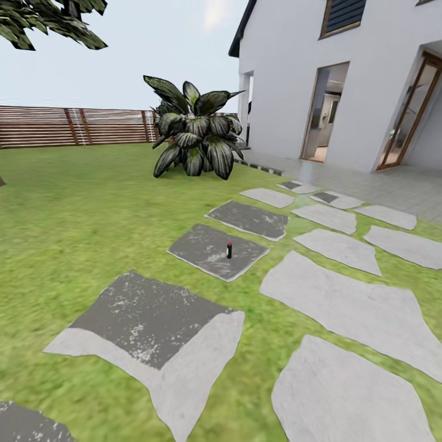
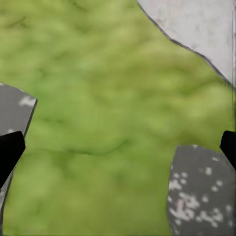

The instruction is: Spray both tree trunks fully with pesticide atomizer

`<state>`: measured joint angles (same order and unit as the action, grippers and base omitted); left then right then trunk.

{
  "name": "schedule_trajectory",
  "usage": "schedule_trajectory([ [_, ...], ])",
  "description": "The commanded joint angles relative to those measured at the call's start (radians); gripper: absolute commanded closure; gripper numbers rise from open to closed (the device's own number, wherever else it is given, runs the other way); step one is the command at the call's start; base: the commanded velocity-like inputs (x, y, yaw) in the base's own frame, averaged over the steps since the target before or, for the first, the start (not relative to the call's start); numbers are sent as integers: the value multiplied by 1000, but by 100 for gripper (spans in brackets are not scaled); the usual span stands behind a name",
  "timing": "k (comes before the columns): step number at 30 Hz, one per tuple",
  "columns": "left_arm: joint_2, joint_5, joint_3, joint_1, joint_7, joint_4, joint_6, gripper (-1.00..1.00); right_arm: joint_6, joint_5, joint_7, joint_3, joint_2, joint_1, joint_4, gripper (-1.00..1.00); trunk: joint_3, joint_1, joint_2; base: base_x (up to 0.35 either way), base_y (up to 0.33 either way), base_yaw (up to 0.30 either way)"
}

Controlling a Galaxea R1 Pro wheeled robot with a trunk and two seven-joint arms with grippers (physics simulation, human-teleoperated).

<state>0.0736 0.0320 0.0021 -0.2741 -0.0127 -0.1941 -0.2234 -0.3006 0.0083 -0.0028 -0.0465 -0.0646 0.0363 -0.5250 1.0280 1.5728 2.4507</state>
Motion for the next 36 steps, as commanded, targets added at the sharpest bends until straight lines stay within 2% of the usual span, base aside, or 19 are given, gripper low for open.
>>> schedule_trajectory([
  [1, 0, 3, 0, 0, -1, 1, -3, -100, -3, 1, 0, -1, 0, 0, 1, -100, 1, 0, 0, 332, -105, 0],
  [36, 1, 3, 0, 0, -1, 1, -3, -100, -3, 1, 1, -1, 0, 0, 0, -100, 1, 0, 0, 332, -105, 0],
])
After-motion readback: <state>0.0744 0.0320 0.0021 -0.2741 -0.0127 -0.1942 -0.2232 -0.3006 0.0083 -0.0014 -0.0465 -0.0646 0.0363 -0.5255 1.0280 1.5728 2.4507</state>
